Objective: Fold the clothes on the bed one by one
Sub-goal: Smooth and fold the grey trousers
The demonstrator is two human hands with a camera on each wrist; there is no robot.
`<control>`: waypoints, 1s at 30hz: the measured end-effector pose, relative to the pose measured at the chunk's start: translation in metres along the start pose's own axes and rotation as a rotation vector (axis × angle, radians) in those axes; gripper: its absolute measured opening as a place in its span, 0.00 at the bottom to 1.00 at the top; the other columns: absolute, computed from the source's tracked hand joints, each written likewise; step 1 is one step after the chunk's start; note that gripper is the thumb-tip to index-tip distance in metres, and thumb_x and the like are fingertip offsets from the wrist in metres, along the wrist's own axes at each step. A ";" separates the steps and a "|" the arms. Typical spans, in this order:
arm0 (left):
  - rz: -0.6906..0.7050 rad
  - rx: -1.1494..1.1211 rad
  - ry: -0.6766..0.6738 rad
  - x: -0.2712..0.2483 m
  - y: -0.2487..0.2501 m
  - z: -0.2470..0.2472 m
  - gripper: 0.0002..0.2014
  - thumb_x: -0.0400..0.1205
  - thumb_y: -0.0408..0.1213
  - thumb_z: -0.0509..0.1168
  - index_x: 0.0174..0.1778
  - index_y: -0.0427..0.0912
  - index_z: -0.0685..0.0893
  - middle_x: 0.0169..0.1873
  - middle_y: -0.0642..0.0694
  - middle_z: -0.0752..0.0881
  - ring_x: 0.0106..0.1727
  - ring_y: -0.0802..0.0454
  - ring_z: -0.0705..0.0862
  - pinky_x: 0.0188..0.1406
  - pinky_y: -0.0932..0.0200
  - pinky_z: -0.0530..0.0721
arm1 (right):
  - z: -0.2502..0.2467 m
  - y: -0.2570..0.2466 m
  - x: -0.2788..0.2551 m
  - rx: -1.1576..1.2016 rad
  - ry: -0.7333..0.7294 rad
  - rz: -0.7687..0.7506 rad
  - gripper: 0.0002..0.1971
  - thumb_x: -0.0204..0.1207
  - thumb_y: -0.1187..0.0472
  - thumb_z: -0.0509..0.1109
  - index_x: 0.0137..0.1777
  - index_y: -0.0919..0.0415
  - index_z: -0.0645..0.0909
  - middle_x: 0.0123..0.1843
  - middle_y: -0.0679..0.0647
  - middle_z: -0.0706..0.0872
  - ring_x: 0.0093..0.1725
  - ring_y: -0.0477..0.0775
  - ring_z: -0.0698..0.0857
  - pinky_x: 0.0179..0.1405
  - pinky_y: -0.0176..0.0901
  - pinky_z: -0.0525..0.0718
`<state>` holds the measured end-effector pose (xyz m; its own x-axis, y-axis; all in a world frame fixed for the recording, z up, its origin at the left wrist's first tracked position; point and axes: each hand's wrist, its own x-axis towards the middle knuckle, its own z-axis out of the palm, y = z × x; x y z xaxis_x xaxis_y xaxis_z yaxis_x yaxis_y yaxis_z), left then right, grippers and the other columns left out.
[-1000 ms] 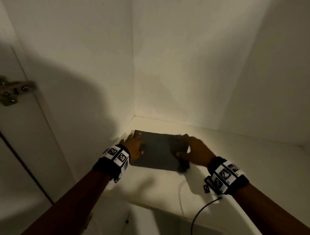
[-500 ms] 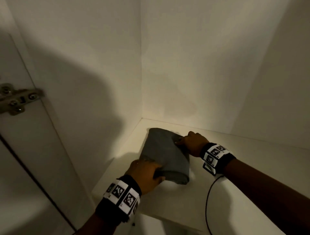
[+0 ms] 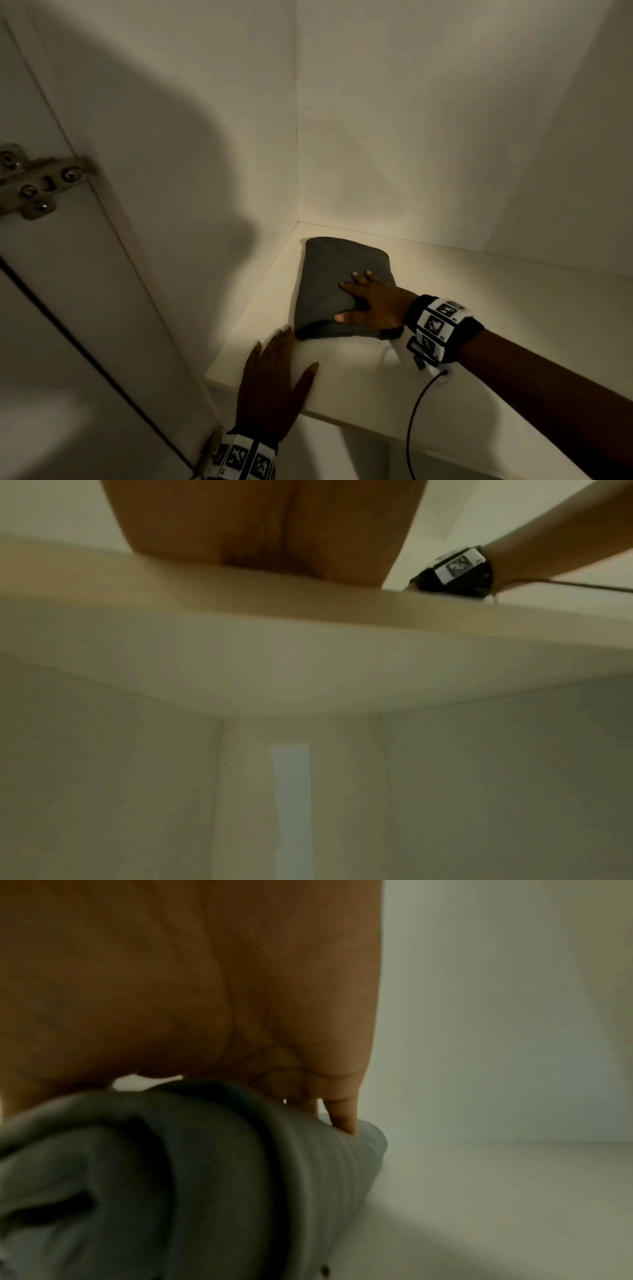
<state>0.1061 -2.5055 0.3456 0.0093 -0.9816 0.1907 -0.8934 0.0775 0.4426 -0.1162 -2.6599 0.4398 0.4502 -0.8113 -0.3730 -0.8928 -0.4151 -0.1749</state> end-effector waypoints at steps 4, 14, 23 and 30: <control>0.031 0.018 0.048 -0.001 0.001 -0.002 0.29 0.85 0.61 0.48 0.73 0.52 0.81 0.75 0.51 0.79 0.76 0.52 0.77 0.79 0.43 0.70 | -0.013 -0.013 0.047 -0.032 0.033 0.058 0.48 0.75 0.21 0.56 0.90 0.41 0.46 0.92 0.52 0.42 0.90 0.64 0.40 0.88 0.67 0.43; 0.154 0.026 0.038 -0.004 -0.006 -0.002 0.23 0.85 0.58 0.53 0.68 0.54 0.86 0.75 0.49 0.79 0.76 0.51 0.78 0.74 0.46 0.68 | -0.040 -0.040 0.141 -0.007 0.080 0.154 0.48 0.75 0.21 0.56 0.90 0.42 0.48 0.92 0.54 0.44 0.90 0.66 0.43 0.86 0.70 0.45; 0.283 -0.088 0.071 -0.010 -0.032 0.001 0.27 0.89 0.58 0.45 0.62 0.54 0.88 0.68 0.56 0.84 0.71 0.55 0.82 0.69 0.50 0.82 | -0.028 -0.060 0.046 0.384 0.237 -0.045 0.56 0.64 0.19 0.63 0.87 0.52 0.63 0.86 0.54 0.68 0.84 0.58 0.68 0.83 0.48 0.64; 0.063 -0.688 0.190 -0.140 -0.016 -0.040 0.08 0.84 0.42 0.69 0.51 0.62 0.91 0.48 0.64 0.91 0.51 0.63 0.89 0.41 0.64 0.88 | 0.085 -0.080 -0.152 0.742 0.609 -0.059 0.18 0.78 0.45 0.76 0.65 0.49 0.86 0.52 0.42 0.91 0.47 0.42 0.89 0.49 0.32 0.85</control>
<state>0.1365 -2.3627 0.3467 0.1009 -0.9293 0.3553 -0.4095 0.2866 0.8661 -0.1144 -2.4685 0.4335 0.2378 -0.9588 0.1557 -0.5552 -0.2657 -0.7882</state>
